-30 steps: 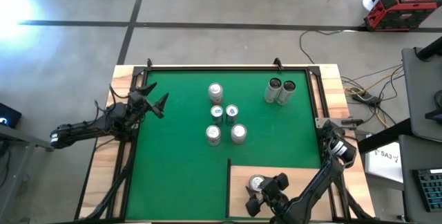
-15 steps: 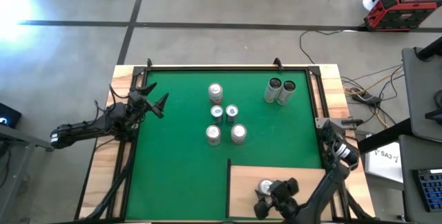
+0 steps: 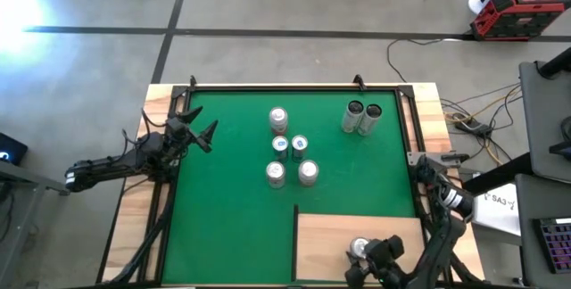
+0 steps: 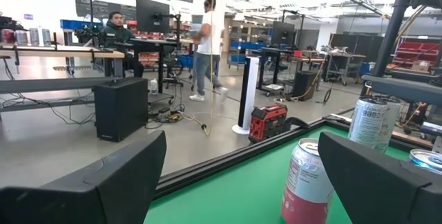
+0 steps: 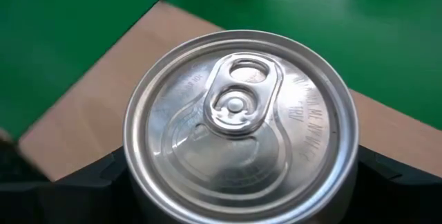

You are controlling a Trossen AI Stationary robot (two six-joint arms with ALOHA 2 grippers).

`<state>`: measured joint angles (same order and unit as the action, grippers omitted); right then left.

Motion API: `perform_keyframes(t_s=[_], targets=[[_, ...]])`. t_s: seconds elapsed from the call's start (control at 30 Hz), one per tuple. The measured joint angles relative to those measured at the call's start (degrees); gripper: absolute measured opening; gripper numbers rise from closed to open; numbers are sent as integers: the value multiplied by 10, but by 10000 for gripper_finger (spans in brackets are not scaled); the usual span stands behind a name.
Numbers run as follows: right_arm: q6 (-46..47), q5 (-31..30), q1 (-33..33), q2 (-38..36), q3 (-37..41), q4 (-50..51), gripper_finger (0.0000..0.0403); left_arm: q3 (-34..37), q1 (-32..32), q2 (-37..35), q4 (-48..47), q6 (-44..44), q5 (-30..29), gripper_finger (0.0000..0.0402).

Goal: Place canned beverage on shelf
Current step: Put the right red-silver soda can on the shelf

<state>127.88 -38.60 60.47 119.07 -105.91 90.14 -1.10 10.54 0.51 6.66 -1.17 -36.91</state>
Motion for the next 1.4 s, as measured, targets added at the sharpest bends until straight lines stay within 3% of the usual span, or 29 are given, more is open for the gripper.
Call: perform_keyframes(t_s=[0.67, 0.93, 1.4], targets=[[-18, -12, 141, -19, 5, -2, 317, 0, 0, 0, 1, 0, 0, 363], [-30, -68, 148, -19, 37, -1, 314, 0, 0, 0, 1, 0, 0, 363], [27, -79, 135, -20, 59, -1, 320, 0, 0, 0, 1, 0, 0, 363]])
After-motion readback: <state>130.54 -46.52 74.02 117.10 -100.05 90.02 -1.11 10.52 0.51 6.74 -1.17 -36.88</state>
